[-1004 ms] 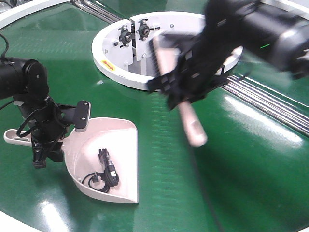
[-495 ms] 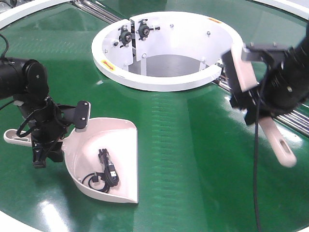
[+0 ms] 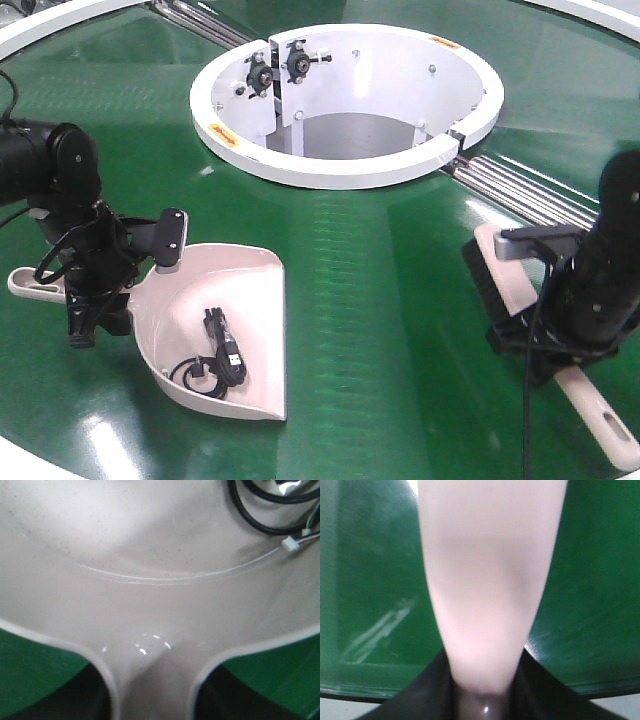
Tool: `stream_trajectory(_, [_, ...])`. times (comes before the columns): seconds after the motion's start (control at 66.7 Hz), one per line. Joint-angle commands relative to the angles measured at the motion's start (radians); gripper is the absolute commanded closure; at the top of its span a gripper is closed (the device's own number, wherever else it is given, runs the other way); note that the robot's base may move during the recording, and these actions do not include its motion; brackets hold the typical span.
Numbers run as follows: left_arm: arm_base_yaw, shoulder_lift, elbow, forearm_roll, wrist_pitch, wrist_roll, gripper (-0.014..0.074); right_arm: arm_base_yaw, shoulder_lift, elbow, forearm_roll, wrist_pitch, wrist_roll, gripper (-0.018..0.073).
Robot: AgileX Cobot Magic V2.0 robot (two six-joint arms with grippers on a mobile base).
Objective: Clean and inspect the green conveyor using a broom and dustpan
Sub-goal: 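Carry the brush back and lower it onto the belt with the right gripper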
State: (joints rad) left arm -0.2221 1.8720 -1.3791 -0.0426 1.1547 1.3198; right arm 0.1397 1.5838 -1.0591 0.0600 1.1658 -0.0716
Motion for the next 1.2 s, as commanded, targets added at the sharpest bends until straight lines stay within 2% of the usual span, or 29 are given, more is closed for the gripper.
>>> stream_trajectory(0.0, [-0.004,-0.043,-0.027,-0.021,0.005,-0.004,0.0603,-0.006,-0.039,0.023,-0.005,-0.048,0.002,0.0561])
stream_trajectory(0.539, [-0.004,-0.043,-0.027,-0.021,-0.001,-0.004,0.0603,-0.006,-0.029,0.038,-0.024,-0.031,0.003,0.0547])
stream_trajectory(0.689, [-0.004,-0.043,-0.027,-0.023,-0.05,-0.004,0.0603,-0.006,-0.004,0.038,-0.06,-0.042,0.039,0.0525])
stream_trajectory(0.929, [-0.004,-0.043,-0.027,-0.022,-0.065,-0.007,0.0603,-0.006,0.047,0.038,-0.052,-0.061,0.047,0.0484])
stream_trajectory(1.079, [-0.004,-0.043,-0.027,-0.021,-0.046,-0.098,0.0598,-0.006,0.056,0.038,-0.052,-0.08,0.047,0.0433])
stream_trajectory(1.184, [-0.004,-0.043,-0.027,-0.014,-0.052,-0.138,0.0568,-0.006,0.056,0.038,-0.052,-0.083,0.047,0.0365])
